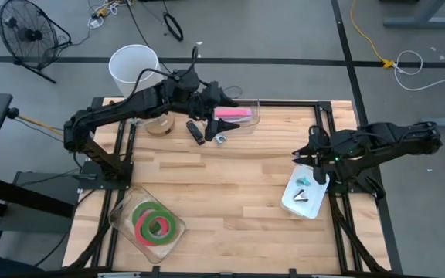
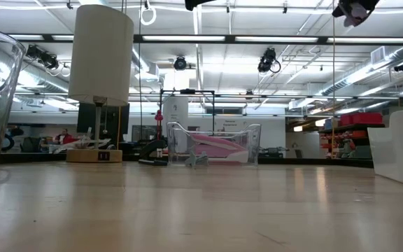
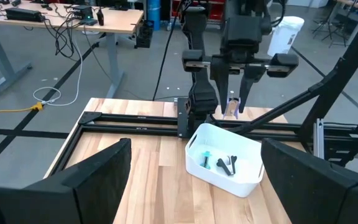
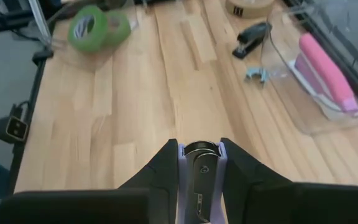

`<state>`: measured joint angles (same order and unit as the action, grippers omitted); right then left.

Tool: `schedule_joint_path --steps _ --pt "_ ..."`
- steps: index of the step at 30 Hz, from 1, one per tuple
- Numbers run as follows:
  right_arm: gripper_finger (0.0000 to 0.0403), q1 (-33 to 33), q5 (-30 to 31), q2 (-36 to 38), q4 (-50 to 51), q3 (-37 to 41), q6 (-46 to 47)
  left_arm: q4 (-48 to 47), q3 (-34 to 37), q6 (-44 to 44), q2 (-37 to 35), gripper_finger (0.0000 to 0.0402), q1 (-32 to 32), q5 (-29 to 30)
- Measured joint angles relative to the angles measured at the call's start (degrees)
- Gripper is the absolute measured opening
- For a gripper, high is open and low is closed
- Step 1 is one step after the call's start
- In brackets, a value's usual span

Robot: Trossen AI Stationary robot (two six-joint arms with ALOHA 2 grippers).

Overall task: Pick and place Stapler, Stapler remover, tape
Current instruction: Put the purple staple remover into the white bin

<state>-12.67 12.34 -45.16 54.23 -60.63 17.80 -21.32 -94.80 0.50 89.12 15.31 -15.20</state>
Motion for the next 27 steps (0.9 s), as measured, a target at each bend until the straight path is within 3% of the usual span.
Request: schedule_joint_path --steps 15,27 --pt "0.0075 -2.8 -3.0 -5.8 6.1 0.3 2.7 0.0 0.0 -0.3 0.0 0.0362 0.0 0.0" --pt "0.0075 -8.9 -6.9 -6.0 -5.9 14.8 13.8 0.0 0.0 -2.6 0.0 0.0362 -0.1 0.0"
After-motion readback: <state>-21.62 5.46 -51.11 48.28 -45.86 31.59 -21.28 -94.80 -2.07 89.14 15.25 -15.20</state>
